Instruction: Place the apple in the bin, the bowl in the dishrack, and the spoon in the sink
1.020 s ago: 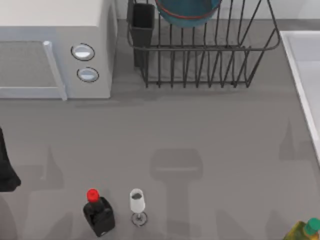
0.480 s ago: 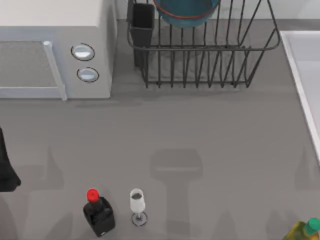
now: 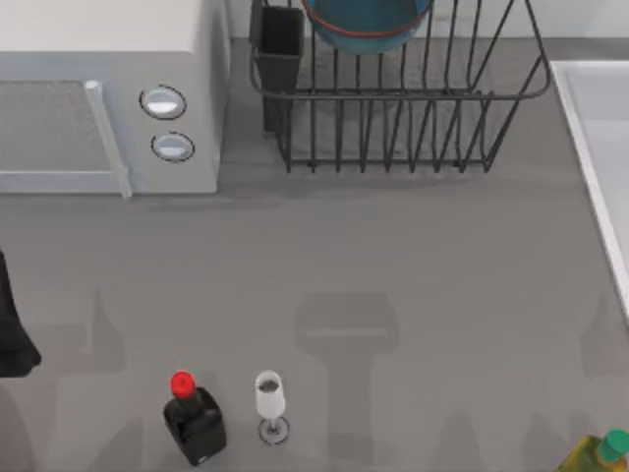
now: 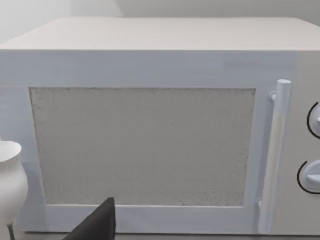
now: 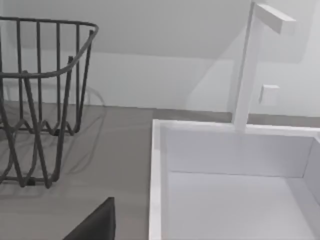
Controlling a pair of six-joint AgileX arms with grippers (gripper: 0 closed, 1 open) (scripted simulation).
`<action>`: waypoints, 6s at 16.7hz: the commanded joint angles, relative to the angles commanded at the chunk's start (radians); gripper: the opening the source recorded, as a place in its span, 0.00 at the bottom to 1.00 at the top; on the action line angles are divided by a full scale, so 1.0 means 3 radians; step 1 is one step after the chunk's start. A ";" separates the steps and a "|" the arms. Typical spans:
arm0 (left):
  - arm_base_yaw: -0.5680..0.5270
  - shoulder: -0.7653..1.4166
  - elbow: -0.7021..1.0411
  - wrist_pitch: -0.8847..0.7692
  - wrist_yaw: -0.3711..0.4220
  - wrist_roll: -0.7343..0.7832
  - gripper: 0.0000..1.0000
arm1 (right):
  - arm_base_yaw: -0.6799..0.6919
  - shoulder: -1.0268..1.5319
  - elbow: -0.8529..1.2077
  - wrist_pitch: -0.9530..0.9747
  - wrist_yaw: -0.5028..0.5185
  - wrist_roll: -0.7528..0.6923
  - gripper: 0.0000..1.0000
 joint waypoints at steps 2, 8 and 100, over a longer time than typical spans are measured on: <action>0.0000 0.0000 0.0000 0.0000 0.0000 0.0000 1.00 | -0.0097 0.0239 0.0152 -0.0178 0.0001 -0.0301 1.00; 0.0000 0.0000 0.0000 0.0000 0.0000 0.0000 1.00 | -0.0529 0.1306 0.0832 -0.0972 0.0004 -0.1779 1.00; 0.0000 0.0000 0.0000 0.0000 0.0000 0.0000 1.00 | -0.1605 0.5350 0.4282 -0.4062 0.0116 -0.6116 0.00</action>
